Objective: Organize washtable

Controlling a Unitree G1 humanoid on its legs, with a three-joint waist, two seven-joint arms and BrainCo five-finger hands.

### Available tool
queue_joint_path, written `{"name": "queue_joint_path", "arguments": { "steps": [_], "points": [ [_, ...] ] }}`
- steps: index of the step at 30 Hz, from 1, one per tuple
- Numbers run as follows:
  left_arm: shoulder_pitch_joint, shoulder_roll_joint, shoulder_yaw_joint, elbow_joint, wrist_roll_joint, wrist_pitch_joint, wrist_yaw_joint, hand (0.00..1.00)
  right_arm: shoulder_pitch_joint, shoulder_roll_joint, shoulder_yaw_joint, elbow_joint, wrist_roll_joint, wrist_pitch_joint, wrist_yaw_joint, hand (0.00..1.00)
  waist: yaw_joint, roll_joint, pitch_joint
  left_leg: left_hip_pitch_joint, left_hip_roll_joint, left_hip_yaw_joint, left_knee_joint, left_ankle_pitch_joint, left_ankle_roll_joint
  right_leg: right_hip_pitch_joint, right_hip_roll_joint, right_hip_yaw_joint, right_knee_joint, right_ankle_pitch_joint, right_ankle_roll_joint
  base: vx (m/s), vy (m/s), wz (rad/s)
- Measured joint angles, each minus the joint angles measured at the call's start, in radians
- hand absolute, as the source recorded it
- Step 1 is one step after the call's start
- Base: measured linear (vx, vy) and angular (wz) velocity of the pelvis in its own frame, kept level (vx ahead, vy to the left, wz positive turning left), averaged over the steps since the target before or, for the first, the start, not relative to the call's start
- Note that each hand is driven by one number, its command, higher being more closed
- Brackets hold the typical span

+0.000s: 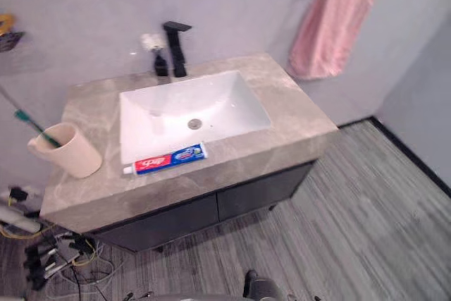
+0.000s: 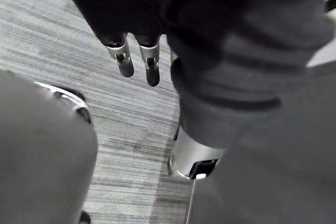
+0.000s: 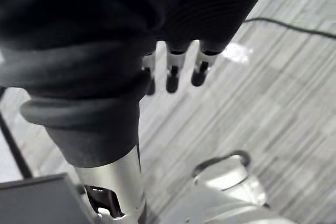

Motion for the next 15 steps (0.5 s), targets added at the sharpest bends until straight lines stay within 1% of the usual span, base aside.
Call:
{"name": "queue_joint_path", "arguments": {
  "steps": [1, 2, 3, 4, 5, 6, 8, 10, 11, 12, 14, 15],
  "points": [
    [-0.005, 0.002, -0.023, -0.004, 0.007, -0.004, -0.008, 0.00, -0.002, -0.002, -0.009, 0.012, -0.004, 0.006, 0.003, 0.00, 0.001, 0.004, 0.001, -0.014, 0.000, -0.014, -0.012, -0.012, 0.006, 0.014, 0.016, -0.002, -0.041, 0.024, -0.003, -0.10, 0.089, -0.16],
    [-0.015, 0.007, -0.039, -0.007, 0.008, -0.004, -0.016, 0.00, -0.004, 0.001, -0.006, 0.013, -0.005, 0.008, 0.006, 0.00, 0.001, -0.004, 0.001, -0.020, 0.005, -0.044, -0.026, -0.032, -0.018, 0.015, 0.027, -0.002, -0.069, 0.043, 0.011, -0.12, 0.088, -0.13],
    [-0.029, 0.015, -0.039, -0.008, 0.007, -0.004, -0.018, 0.00, -0.006, 0.005, -0.005, 0.016, -0.009, 0.008, 0.013, 0.00, 0.003, -0.014, 0.001, -0.027, 0.001, -0.045, -0.028, -0.038, -0.026, 0.021, 0.030, -0.002, -0.100, 0.069, 0.012, -0.11, 0.055, -0.04],
    [-0.038, 0.026, -0.046, -0.008, 0.008, -0.003, -0.017, 0.00, -0.003, 0.009, -0.004, 0.018, -0.012, 0.009, 0.028, 0.00, 0.004, -0.024, 0.005, -0.037, -0.009, -0.047, -0.028, -0.038, -0.025, 0.040, 0.024, -0.001, -0.159, 0.105, 0.017, -0.08, 0.040, -0.08],
    [-0.039, 0.027, -0.050, -0.008, 0.008, -0.004, -0.017, 0.00, -0.002, 0.011, 0.004, 0.020, -0.011, 0.011, 0.034, 0.00, 0.004, -0.036, 0.006, -0.037, -0.012, -0.049, -0.028, -0.037, -0.024, 0.051, 0.021, 0.001, -0.187, 0.125, 0.017, -0.06, 0.042, -0.07],
    [-0.042, 0.036, -0.056, -0.008, 0.008, -0.003, -0.017, 0.00, 0.002, 0.020, 0.004, 0.020, -0.010, 0.016, 0.048, 0.00, 0.003, -0.052, 0.003, -0.038, -0.016, -0.045, -0.030, -0.036, -0.025, 0.073, 0.015, 0.010, -0.241, 0.158, 0.017, -0.02, 0.038, -0.10],
    [-0.044, 0.041, -0.067, -0.008, 0.023, -0.004, -0.017, 0.00, 0.009, 0.027, 0.002, 0.021, 0.002, 0.015, 0.051, 0.00, 0.003, -0.058, 0.002, -0.038, -0.031, -0.037, -0.030, -0.034, -0.028, 0.095, 0.005, 0.023, -0.301, 0.191, 0.025, 0.00, 0.084, -0.14],
    [-0.046, 0.040, -0.073, -0.002, 0.043, -0.003, -0.017, 0.00, 0.009, 0.025, -0.002, 0.021, 0.013, 0.015, 0.053, 0.00, -0.003, -0.047, 0.002, -0.035, -0.039, -0.037, -0.032, -0.033, -0.028, 0.096, 0.001, 0.028, -0.301, 0.194, 0.031, 0.04, 0.099, -0.07],
    [-0.048, 0.039, -0.078, 0.003, 0.062, -0.002, -0.017, 0.00, 0.010, 0.022, -0.010, 0.023, 0.024, 0.015, 0.055, 0.00, -0.005, -0.035, -0.002, -0.029, -0.045, -0.040, -0.032, -0.033, -0.028, 0.097, 0.001, 0.037, -0.302, 0.194, 0.033, 0.08, 0.095, -0.07],
    [-0.049, 0.039, -0.089, 0.004, 0.069, -0.001, -0.017, 0.00, 0.008, 0.017, -0.012, 0.032, 0.030, 0.015, 0.062, 0.00, -0.009, -0.029, -0.002, -0.027, -0.047, -0.049, -0.032, -0.033, -0.028, 0.097, 0.002, 0.040, -0.303, 0.194, 0.034, 0.10, 0.087, -0.10],
    [-0.052, 0.042, -0.100, 0.006, 0.071, -0.001, -0.018, 0.00, 0.002, 0.012, -0.018, 0.047, 0.031, 0.015, 0.068, 0.00, -0.008, -0.028, -0.001, -0.022, -0.050, -0.059, -0.032, -0.033, -0.028, 0.097, 0.002, 0.043, -0.304, 0.192, 0.036, 0.05, 0.022, -0.12],
    [-0.053, 0.039, -0.095, 0.019, 0.064, -0.003, -0.019, 0.00, -0.042, 0.003, -0.037, 0.087, 0.047, 0.015, 0.070, 0.00, -0.024, -0.004, 0.029, -0.014, -0.063, -0.155, -0.034, -0.034, -0.028, 0.100, -0.005, 0.040, -0.306, 0.168, 0.047, 0.01, 0.003, -0.06]
  ]
}}
